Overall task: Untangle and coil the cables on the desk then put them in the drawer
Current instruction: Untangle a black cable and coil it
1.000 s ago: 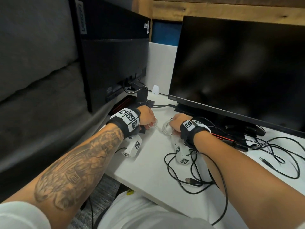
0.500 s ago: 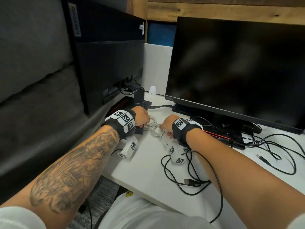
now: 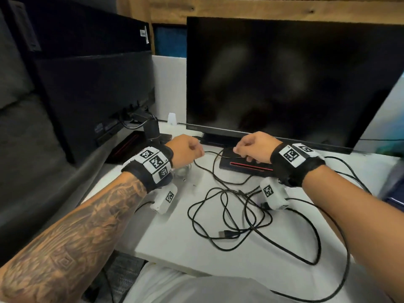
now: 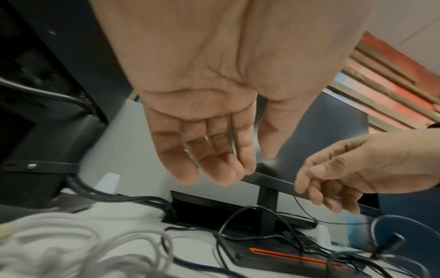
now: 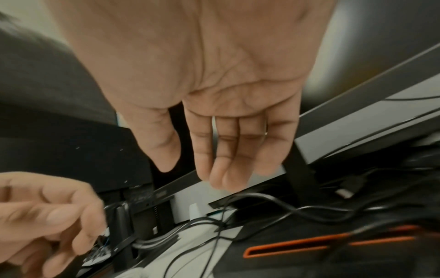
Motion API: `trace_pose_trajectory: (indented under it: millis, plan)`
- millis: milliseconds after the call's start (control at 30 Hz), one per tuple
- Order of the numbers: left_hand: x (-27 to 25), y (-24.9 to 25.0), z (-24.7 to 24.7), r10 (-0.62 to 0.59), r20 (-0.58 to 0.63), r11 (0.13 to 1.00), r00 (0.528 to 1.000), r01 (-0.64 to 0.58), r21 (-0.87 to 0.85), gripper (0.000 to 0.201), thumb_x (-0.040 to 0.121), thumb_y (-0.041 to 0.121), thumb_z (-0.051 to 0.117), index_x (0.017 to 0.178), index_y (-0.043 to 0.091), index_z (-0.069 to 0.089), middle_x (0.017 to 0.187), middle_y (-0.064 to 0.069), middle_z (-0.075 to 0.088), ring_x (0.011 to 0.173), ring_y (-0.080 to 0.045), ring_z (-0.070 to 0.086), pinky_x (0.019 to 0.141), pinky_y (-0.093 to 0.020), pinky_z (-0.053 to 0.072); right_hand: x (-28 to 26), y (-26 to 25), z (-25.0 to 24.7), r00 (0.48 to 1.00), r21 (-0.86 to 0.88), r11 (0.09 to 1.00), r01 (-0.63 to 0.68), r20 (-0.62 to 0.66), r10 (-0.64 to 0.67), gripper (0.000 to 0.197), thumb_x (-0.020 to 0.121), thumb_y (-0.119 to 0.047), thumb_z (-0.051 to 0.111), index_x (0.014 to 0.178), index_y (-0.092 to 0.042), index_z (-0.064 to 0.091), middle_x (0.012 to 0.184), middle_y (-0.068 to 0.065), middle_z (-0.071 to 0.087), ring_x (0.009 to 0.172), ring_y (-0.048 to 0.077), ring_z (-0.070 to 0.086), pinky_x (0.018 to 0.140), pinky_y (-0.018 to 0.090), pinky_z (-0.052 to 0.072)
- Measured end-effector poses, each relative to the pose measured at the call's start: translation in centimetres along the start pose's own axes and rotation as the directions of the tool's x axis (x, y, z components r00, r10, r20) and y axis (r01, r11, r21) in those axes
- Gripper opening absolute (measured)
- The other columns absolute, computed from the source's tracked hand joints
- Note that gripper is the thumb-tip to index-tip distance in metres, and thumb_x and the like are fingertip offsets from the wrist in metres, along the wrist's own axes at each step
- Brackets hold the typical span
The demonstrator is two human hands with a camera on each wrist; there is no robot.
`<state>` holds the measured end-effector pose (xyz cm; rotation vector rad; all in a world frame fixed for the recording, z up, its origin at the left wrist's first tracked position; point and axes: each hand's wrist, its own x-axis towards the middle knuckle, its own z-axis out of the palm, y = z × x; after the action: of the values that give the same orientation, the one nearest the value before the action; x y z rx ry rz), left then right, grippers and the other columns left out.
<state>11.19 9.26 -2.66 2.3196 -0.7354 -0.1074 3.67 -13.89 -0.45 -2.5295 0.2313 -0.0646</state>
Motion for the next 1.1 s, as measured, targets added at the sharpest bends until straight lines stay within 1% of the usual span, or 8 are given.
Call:
trace_pose_trajectory:
  millis: [133, 300, 500, 700, 800, 867, 967, 1100]
  plan:
    - [0.7, 2.5, 2.4, 0.134, 0.079, 0.986, 0.988, -0.14, 0.086, 0.011, 0.095, 0.03, 0.062, 0.089, 0.024, 0.07, 0.098, 0.005, 0.07, 0.08, -0.005, 0.061, 0.078, -0.026, 0.051, -2.9, 4.6, -2.0, 0.996, 0.069, 0.995, -0.069, -0.058, 0.073, 0.015, 0.092, -0.039, 0.068, 0.093, -0.025, 0.073, 0.09, -0.003, 0.074, 0.078, 0.011, 0.069, 0.065, 0.024, 0.052]
    - [1.3, 5.6, 5.8, 0.236, 0.229, 0.959, 0.944, -0.265, 0.104, 0.013, 0.094, 0.033, 0.063, 0.096, 0.024, 0.073, 0.094, 0.008, 0.069, 0.081, -0.005, 0.061, 0.075, -0.023, 0.049, -6.0, 8.7, -3.1, 0.988, 0.012, 0.99, -0.142, -0.066, 0.143, 0.007, 0.088, -0.03, 0.073, 0.088, -0.023, 0.074, 0.084, -0.003, 0.074, 0.075, 0.012, 0.068, 0.06, 0.019, 0.043]
    - [1.9, 8.2, 8.8, 0.27, 0.411, 0.926, 0.871, -0.352, 0.137, 0.011, 0.094, 0.037, 0.062, 0.094, 0.029, 0.071, 0.093, 0.011, 0.068, 0.088, -0.008, 0.064, 0.083, -0.031, 0.054, -8.7, 11.2, -0.1, 0.97, -0.155, 0.971, -0.181, 0.135, 0.202, 0.015, 0.08, -0.032, 0.078, 0.093, -0.025, 0.073, 0.09, -0.008, 0.07, 0.083, 0.011, 0.064, 0.075, 0.024, 0.052]
    - [2.3, 9.5, 10.5, 0.319, 0.436, 0.909, 0.842, -0.401, 0.11, 0.01, 0.094, 0.036, 0.062, 0.095, 0.03, 0.07, 0.096, 0.012, 0.068, 0.09, -0.006, 0.063, 0.081, -0.025, 0.052, -8.5, 12.0, 0.9, 0.969, -0.267, 0.949, -0.166, 0.132, 0.206, 0.008, 0.085, -0.022, 0.074, 0.088, -0.027, 0.069, 0.087, -0.011, 0.065, 0.089, 0.013, 0.062, 0.087, 0.03, 0.052]
    - [2.3, 9.4, 10.9, 0.354, 0.403, 0.907, 0.844, -0.415, 0.072, 0.009, 0.095, 0.036, 0.061, 0.095, 0.031, 0.069, 0.097, 0.011, 0.068, 0.092, -0.007, 0.064, 0.082, -0.027, 0.051, -9.1, 11.4, -0.3, 0.987, -0.22, 0.97, -0.102, 0.097, 0.126, 0.005, 0.092, -0.019, 0.066, 0.094, -0.023, 0.064, 0.088, -0.008, 0.067, 0.083, 0.012, 0.062, 0.081, 0.029, 0.051]
    - [2.2, 9.5, 11.0, 0.375, 0.376, 0.912, 0.847, -0.411, 0.017, 0.014, 0.096, 0.037, 0.059, 0.1, 0.028, 0.07, 0.097, 0.009, 0.07, 0.092, -0.009, 0.065, 0.083, -0.03, 0.052, -9.5, 10.3, -1.4, 0.996, -0.025, 0.998, -0.053, 0.07, 0.055, 0.004, 0.094, -0.017, 0.063, 0.094, -0.021, 0.063, 0.081, -0.003, 0.067, 0.07, 0.011, 0.062, 0.071, 0.034, 0.058]
    - [1.6, 10.2, 10.7, 0.35, 0.406, 0.937, 0.845, -0.31, -0.162, 0.026, 0.1, 0.036, 0.055, 0.098, 0.016, 0.07, 0.089, 0.0, 0.075, 0.079, -0.013, 0.072, 0.067, -0.025, 0.052, -9.9, 8.8, -2.6, 0.993, 0.117, 0.99, 0.079, -0.093, -0.069, 0.004, 0.092, -0.021, 0.069, 0.091, -0.024, 0.067, 0.081, 0.003, 0.066, 0.066, 0.008, 0.057, 0.056, 0.023, 0.053]
    - [1.2, 10.4, 9.4, 0.385, 0.35, 0.915, 0.854, -0.301, -0.27, 0.022, 0.1, 0.025, 0.057, 0.089, 0.011, 0.069, 0.072, -0.001, 0.07, 0.058, -0.013, 0.063, 0.057, -0.028, 0.047, -9.8, 7.0, -3.0, 0.95, 0.178, 0.955, 0.239, -0.247, -0.192, 0.006, 0.091, -0.015, 0.072, 0.096, -0.017, 0.071, 0.083, -0.002, 0.071, 0.071, 0.0, 0.065, 0.067, 0.013, 0.051]
